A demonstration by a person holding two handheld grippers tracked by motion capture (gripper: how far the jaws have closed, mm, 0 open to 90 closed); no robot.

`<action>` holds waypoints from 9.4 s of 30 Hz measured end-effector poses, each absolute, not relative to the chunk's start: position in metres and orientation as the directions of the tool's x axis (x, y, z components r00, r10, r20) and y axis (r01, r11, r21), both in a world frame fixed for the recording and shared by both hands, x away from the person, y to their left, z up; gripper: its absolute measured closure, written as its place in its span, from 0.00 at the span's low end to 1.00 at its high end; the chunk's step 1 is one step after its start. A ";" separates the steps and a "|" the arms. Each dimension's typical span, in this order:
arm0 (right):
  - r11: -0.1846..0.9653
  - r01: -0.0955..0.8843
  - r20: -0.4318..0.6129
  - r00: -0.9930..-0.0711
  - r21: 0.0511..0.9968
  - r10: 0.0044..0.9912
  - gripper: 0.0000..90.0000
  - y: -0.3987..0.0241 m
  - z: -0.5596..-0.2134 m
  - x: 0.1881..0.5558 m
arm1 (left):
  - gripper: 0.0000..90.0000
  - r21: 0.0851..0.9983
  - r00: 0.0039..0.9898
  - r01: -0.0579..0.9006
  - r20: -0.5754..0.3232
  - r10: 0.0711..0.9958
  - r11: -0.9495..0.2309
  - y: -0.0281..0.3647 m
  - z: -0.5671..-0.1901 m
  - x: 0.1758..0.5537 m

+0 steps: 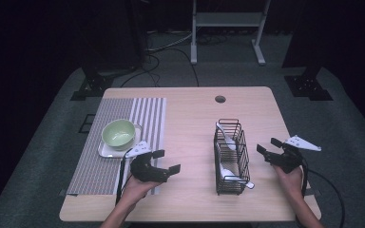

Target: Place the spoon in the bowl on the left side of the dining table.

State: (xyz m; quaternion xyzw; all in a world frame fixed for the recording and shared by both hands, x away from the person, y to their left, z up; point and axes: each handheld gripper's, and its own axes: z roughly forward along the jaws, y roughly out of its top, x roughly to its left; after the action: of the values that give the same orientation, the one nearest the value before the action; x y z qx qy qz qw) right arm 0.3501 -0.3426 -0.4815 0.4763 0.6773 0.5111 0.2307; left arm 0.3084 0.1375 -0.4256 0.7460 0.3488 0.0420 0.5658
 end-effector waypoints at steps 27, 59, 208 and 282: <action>0.028 0.407 0.170 -0.443 0.913 0.880 0.24 -0.342 -0.482 0.350 | 0.04 0.867 0.808 0.480 -0.378 0.453 -0.134 0.073 -0.408 0.320; 0.033 0.405 0.166 -0.444 0.914 0.881 0.24 -0.342 -0.481 0.350 | 0.27 0.877 0.820 0.455 -0.343 0.458 -0.158 0.021 -0.400 0.338; 0.035 0.414 0.157 -0.421 0.910 0.893 0.24 -0.341 -0.481 0.350 | 0.94 0.775 0.584 0.540 -0.626 0.516 0.329 0.156 -0.379 0.358; 0.090 0.418 0.097 -0.405 0.904 0.909 0.24 -0.336 -0.481 0.350 | 0.94 0.772 0.402 0.449 -0.625 0.669 0.451 0.273 -0.376 0.385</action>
State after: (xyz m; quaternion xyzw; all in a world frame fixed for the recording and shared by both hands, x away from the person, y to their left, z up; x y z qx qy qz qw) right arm 0.3499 -0.3357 -0.4808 0.4801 0.6912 0.4740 0.2589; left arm 0.3846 0.2734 -0.3758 0.5174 0.5402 0.0836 0.6584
